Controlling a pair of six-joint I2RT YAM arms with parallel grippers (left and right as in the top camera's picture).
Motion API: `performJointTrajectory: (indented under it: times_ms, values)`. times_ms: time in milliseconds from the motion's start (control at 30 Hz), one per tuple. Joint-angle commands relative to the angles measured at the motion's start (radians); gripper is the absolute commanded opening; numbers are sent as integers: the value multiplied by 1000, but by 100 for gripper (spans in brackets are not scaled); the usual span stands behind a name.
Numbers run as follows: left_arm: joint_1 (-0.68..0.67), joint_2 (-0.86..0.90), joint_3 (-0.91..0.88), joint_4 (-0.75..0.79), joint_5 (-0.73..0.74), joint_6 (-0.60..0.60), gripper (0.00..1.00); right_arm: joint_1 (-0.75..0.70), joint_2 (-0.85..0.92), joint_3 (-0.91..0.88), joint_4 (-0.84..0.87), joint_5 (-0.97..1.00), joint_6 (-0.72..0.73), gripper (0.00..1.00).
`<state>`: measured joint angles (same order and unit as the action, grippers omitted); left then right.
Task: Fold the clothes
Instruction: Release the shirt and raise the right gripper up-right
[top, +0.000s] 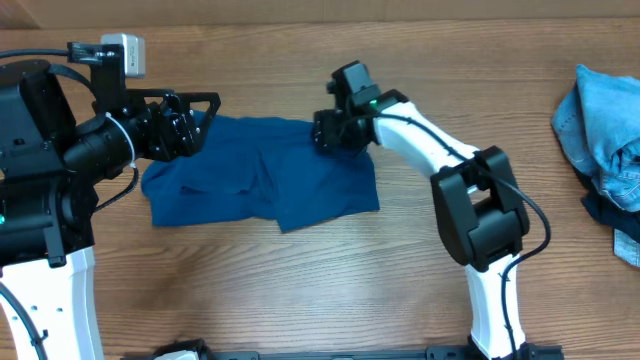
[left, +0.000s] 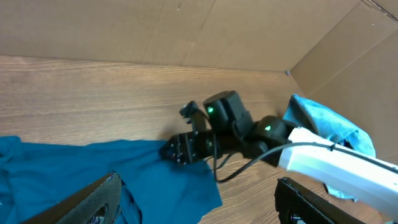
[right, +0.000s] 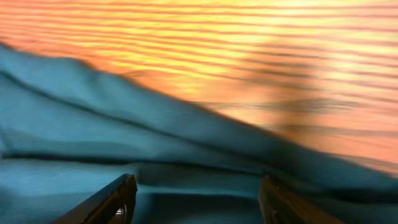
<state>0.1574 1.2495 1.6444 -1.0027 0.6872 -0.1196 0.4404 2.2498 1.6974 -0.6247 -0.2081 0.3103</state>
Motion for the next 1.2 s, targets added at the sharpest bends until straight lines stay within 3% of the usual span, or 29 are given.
performJointTrajectory:
  times_ms: [0, 100, 167, 233, 500, 700, 800, 1167]
  values:
    - [-1, -21, 8, -3, -41, 31, 85, -45, -93, 79, -50, 33, -27, 71]
    - [-1, -21, 8, -24, -110, 74, 88, -60, -123, 135, -138, 34, -55, 72]
    - [-1, -19, 8, -65, -249, 105, 100, -65, -142, 180, -219, 58, -91, 75]
    - [1, -8, 8, -90, -332, 104, 100, -67, -158, 224, -298, 80, -125, 77]
    - [104, 183, 8, -104, -330, 27, 100, -88, -279, 349, -536, 79, -135, 84]
    - [306, 416, 8, -106, -185, 21, 100, -151, -465, 372, -644, -8, -127, 90]
    - [380, 521, 8, -108, -71, 100, 100, -186, -533, 372, -666, -31, -127, 91]
    - [426, 913, 8, -126, 271, 372, 100, -229, -613, 372, -736, -32, -128, 92]
